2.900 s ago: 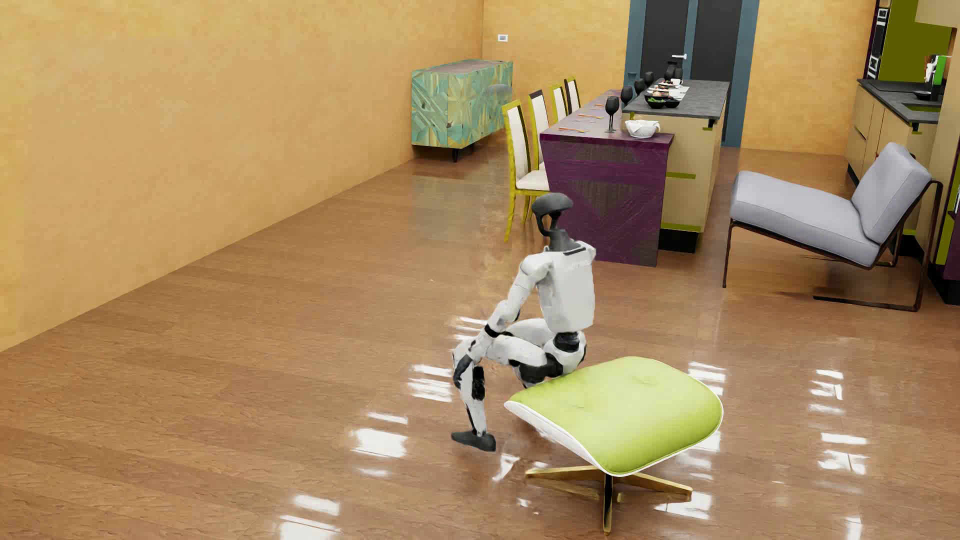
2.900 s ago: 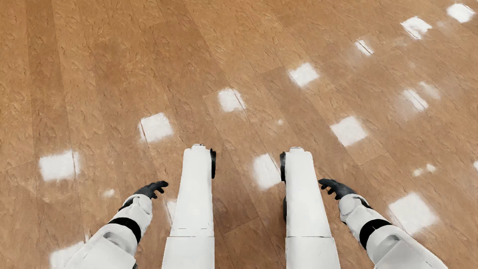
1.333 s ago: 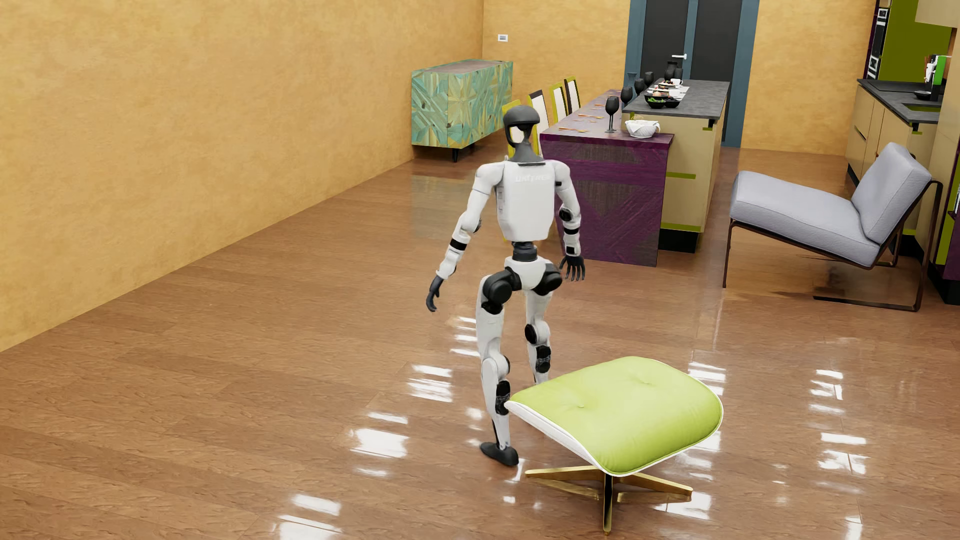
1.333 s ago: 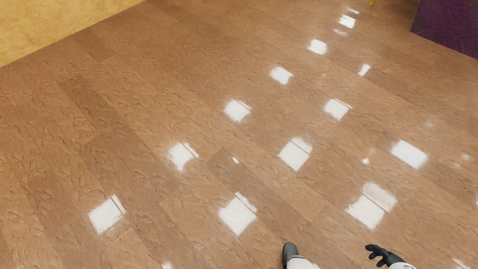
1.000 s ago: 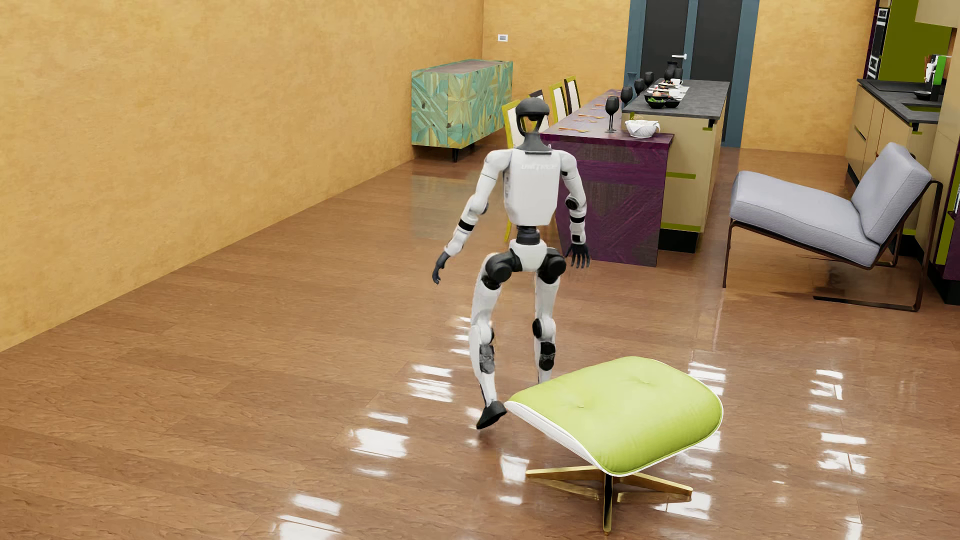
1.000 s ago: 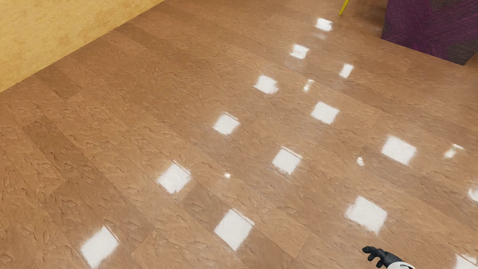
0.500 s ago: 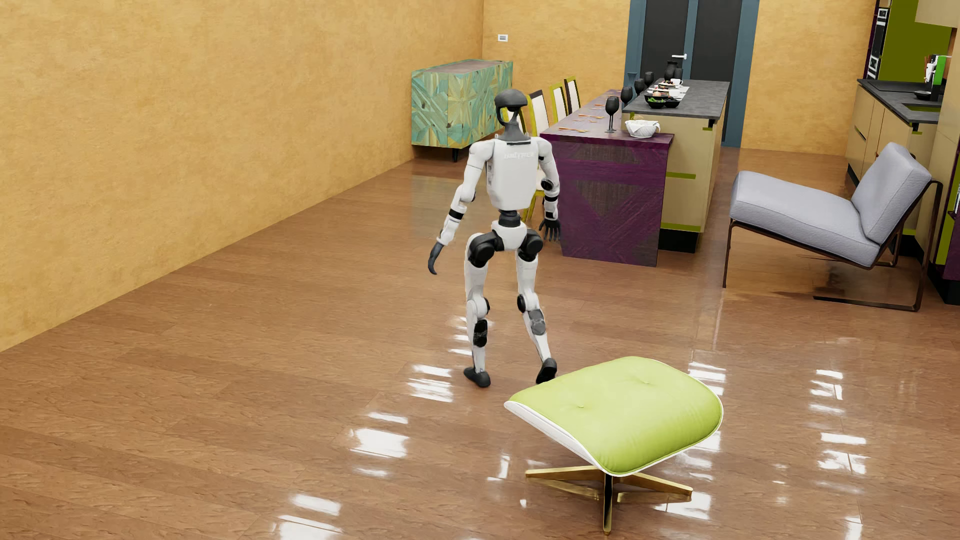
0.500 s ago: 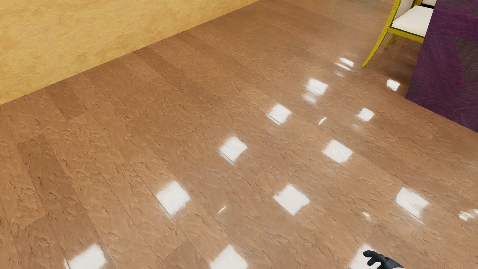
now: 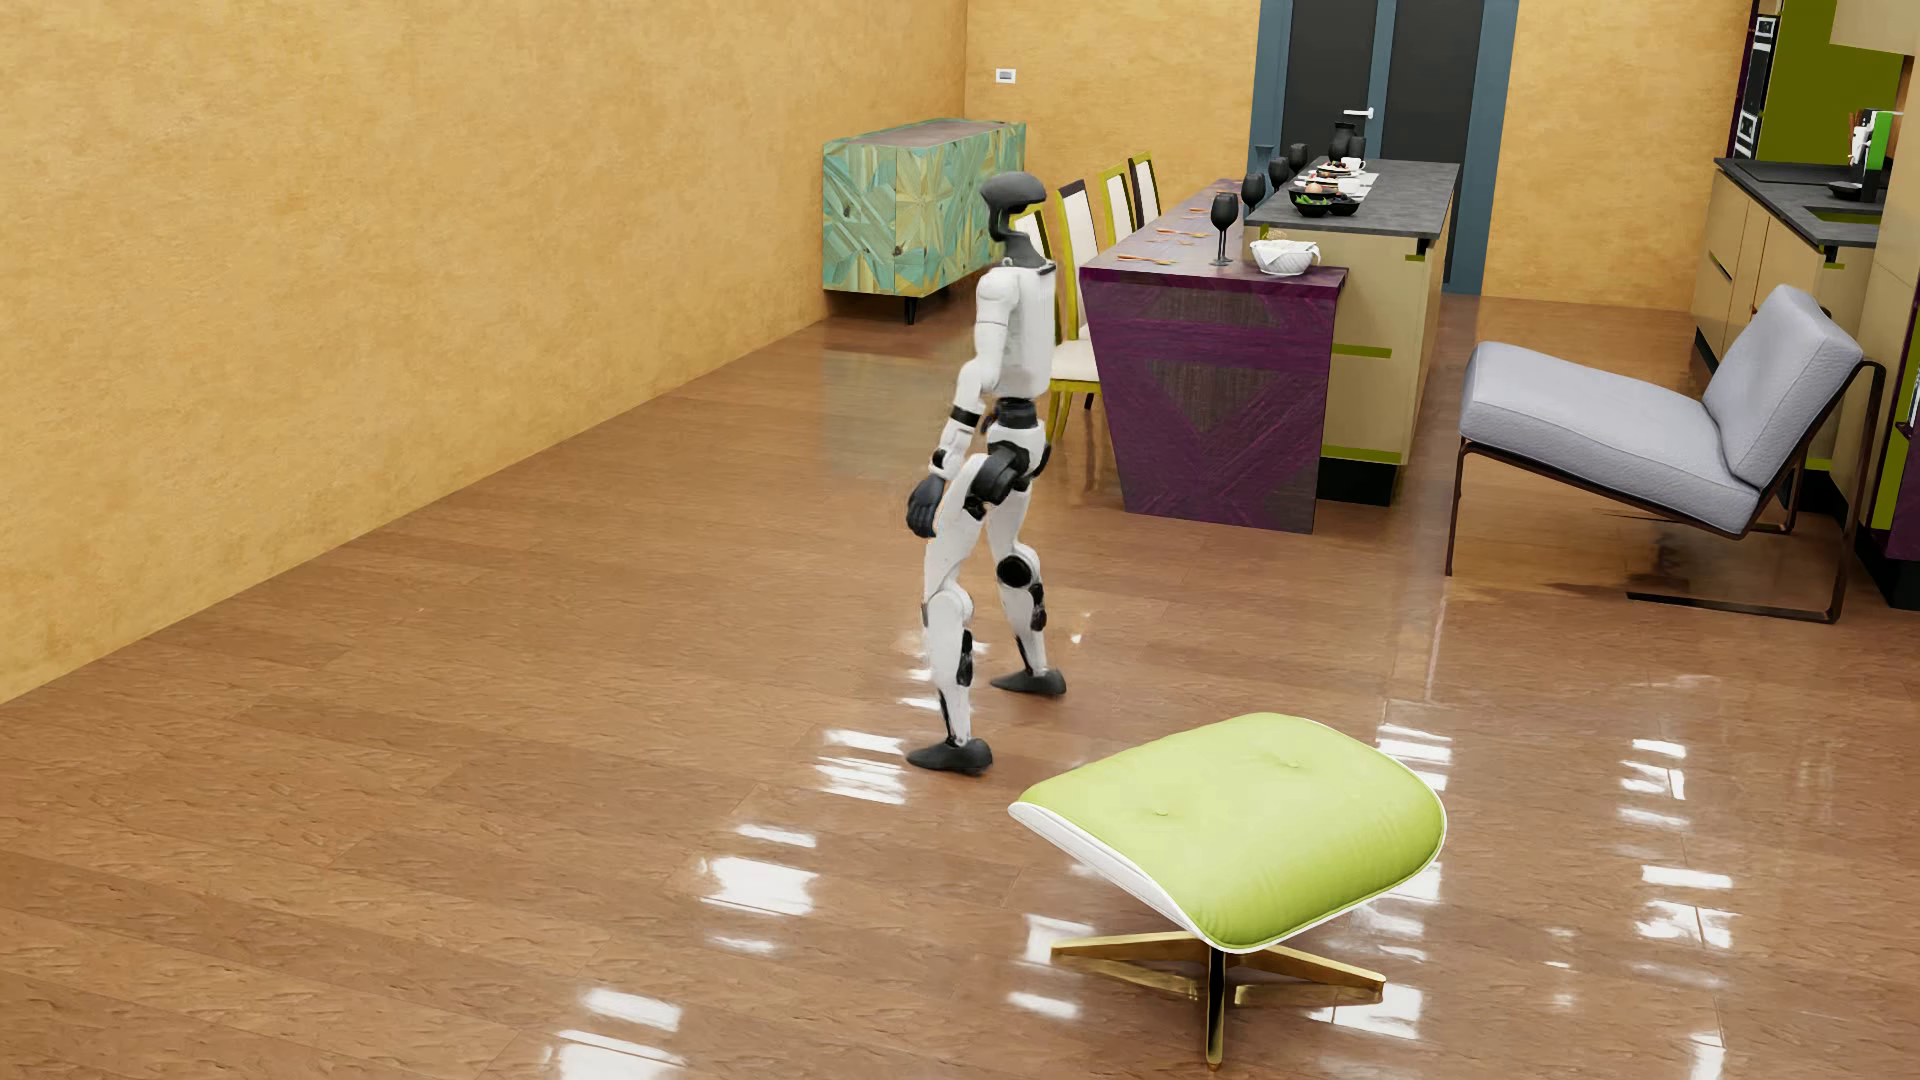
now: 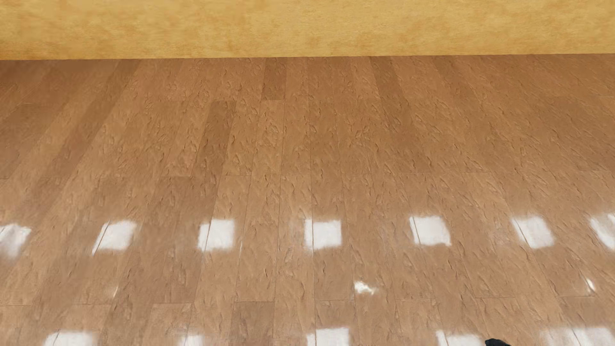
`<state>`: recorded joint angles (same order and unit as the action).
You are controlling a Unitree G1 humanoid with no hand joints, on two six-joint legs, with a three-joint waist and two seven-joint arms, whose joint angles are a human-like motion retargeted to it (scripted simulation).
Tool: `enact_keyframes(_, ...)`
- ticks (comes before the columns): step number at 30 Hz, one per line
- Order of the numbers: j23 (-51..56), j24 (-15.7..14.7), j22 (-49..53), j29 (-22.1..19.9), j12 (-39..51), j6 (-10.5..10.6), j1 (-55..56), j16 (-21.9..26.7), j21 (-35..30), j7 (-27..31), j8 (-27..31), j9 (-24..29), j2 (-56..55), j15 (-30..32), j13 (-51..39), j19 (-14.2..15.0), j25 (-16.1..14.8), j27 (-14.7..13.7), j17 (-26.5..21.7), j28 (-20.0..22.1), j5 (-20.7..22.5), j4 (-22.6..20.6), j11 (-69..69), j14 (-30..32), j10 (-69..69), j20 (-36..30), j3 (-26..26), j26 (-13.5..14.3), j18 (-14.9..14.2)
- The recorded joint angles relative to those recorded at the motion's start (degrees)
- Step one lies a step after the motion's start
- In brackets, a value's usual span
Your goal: Get up from the dark lime chair
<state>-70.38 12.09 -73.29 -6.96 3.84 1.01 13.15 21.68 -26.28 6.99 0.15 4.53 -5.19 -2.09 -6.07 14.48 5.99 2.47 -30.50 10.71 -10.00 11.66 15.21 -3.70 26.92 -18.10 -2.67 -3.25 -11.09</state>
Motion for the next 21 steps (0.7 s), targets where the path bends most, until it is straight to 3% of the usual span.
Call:
enact_keyframes(2,-0.45,-0.97,-2.25,-1.75,1.01,0.71,2.22,-0.81,-0.20,0.12,-1.08,0.45,0.22,-0.46,-1.35,0.13,-0.76,-0.38,-0.18,0.25,1.63,0.73,-0.14,3.48,0.12,0.67,0.09,-0.50,-0.23)
enact_keyframes(5,-0.17,2.89,-2.99,-1.59,1.25,1.39,3.07,-1.34,2.29,-2.63,-2.45,0.26,2.47,-1.59,-1.23,-1.14,-1.44,-0.69,-0.84,-4.67,2.73,-1.59,-3.42,1.20,1.85,-1.68,0.10,-1.87,1.60)
enact_keyframes(6,0.16,3.83,-4.27,-0.86,2.26,1.92,2.10,-2.10,1.18,-3.37,-2.79,0.77,2.89,-2.20,-0.84,1.11,-2.12,-0.91,-1.17,-2.21,2.57,-2.76,-3.73,-0.37,0.94,-2.48,-0.18,-0.24,1.02)
enact_keyframes(9,-1.40,3.17,-4.06,-1.30,2.41,2.41,-0.49,-1.86,1.24,-4.66,-3.32,0.38,3.53,-1.70,-0.33,-0.70,-3.12,-1.03,0.36,-1.37,3.59,-4.92,-5.14,-1.48,-3.41,-2.57,-0.18,0.27,3.18)
enact_keyframes(13,-0.78,2.25,-3.68,-2.52,1.67,2.95,-2.83,-1.27,0.65,-5.73,-3.43,0.81,2.05,-1.05,0.64,-2.26,-3.73,-2.08,2.82,1.04,3.90,-5.68,-5.02,2.26,-10.92,-3.01,0.44,0.91,3.00)
enact_keyframes(21,-1.31,1.27,-4.83,-2.73,1.29,2.24,-3.65,-1.64,-0.99,-7.28,-2.04,1.91,-1.12,2.12,-0.26,-1.69,-4.80,-1.51,4.39,0.70,1.84,-7.57,-5.54,1.65,-13.83,-1.83,0.47,1.04,3.40)
